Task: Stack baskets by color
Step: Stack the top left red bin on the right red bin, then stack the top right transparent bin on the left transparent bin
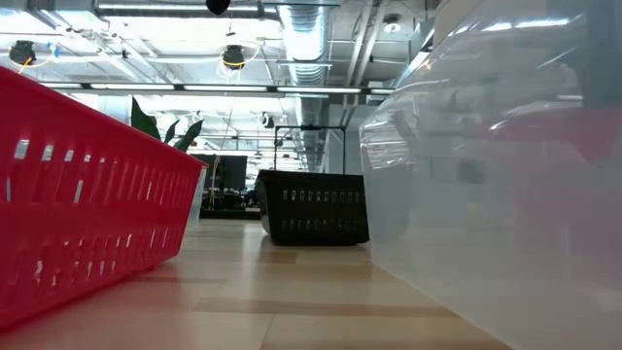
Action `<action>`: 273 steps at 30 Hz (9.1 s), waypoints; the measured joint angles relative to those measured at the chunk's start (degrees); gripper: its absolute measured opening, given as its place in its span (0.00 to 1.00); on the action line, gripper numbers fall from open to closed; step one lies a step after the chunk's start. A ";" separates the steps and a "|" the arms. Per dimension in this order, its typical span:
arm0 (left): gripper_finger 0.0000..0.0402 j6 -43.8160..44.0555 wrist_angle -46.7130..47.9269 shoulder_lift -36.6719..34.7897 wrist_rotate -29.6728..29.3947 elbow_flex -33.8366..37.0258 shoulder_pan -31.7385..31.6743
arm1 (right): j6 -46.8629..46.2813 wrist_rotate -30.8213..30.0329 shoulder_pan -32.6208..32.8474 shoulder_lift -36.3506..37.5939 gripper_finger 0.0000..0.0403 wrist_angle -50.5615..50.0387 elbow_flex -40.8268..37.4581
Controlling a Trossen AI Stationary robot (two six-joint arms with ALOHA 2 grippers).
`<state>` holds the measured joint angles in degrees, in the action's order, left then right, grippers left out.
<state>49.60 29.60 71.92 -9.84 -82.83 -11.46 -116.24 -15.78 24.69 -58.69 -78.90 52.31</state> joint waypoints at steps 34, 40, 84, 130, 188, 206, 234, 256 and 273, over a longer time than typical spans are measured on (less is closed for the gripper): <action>0.46 0.94 0.50 0.04 -1.03 0.00 1.18 | -15.71 -5.30 13.25 -0.52 0.03 19.16 -13.27; 0.46 1.07 0.48 0.07 -1.12 0.00 1.16 | -15.86 -3.94 13.25 -2.99 0.04 20.88 -13.27; 0.46 1.71 7.60 0.09 -2.57 0.00 4.07 | -9.57 5.32 11.05 -4.38 0.38 0.91 -9.00; 0.46 -2.45 21.17 0.08 -0.80 0.00 7.82 | 26.48 5.23 -15.88 -13.84 0.30 33.66 -12.32; 0.46 30.50 13.47 8.65 -14.63 33.99 14.50 | 64.20 3.90 -34.60 -16.75 0.29 32.54 9.23; 0.46 23.43 -2.40 12.61 -13.01 33.97 11.67 | 64.21 3.92 -34.51 -16.75 0.29 32.67 9.20; 0.46 19.16 -5.94 -20.26 -8.25 33.90 11.15 | 74.69 5.89 -43.57 -40.68 0.38 23.63 26.70; 0.46 19.82 5.21 -36.69 -16.08 33.90 8.58 | 74.23 4.28 -45.04 -52.31 0.26 21.67 30.86; 0.46 19.90 17.87 -49.23 -19.06 33.95 8.20 | 70.63 5.33 -45.35 -52.24 0.01 12.73 45.04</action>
<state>69.50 47.48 22.69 -28.91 -48.87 -3.27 -45.61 -10.44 -20.66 -110.93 -66.17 97.35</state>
